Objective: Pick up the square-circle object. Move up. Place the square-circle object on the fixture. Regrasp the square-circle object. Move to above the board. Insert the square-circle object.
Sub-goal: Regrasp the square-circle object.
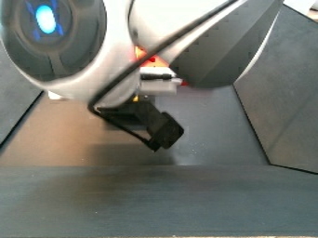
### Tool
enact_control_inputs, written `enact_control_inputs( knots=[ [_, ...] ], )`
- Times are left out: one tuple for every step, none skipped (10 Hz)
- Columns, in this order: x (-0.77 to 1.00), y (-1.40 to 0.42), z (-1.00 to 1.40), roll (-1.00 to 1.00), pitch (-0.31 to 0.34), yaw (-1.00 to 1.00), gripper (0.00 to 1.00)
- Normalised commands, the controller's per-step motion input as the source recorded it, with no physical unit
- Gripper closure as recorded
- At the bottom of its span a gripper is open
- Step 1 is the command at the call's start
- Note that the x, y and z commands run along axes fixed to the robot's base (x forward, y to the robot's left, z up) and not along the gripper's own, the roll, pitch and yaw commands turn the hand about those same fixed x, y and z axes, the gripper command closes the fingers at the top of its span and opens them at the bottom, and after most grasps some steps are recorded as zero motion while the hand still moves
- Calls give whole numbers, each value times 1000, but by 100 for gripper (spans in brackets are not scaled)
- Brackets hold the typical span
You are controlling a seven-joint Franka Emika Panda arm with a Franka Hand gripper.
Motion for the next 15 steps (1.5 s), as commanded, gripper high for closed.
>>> enact_control_inputs(
  knots=[
    [-29,-3,1000,16,13,43,0],
    [-34,-4,1000,32,40,43,0],
    [-35,2,914,34,65,37,0],
    [-30,4,745,36,92,27,0],
    [-24,7,575,37,113,14,0],
    [-19,7,344,38,126,-7,0],
    [-17,6,171,35,123,-27,0],
    [-1000,0,0,2,27,-37,0],
    [-1000,3,1,-7,-15,-61,0],
    [-1000,-3,25,20,-43,-67,0],
    [-1000,-6,21,42,-51,-57,0],
    [-1000,-6,20,68,-64,-35,0],
    [-1000,-9,24,82,-71,-25,0],
    [-1000,-15,29,106,-81,-7,0],
    [-947,-21,30,125,-87,9,0]
  ],
)
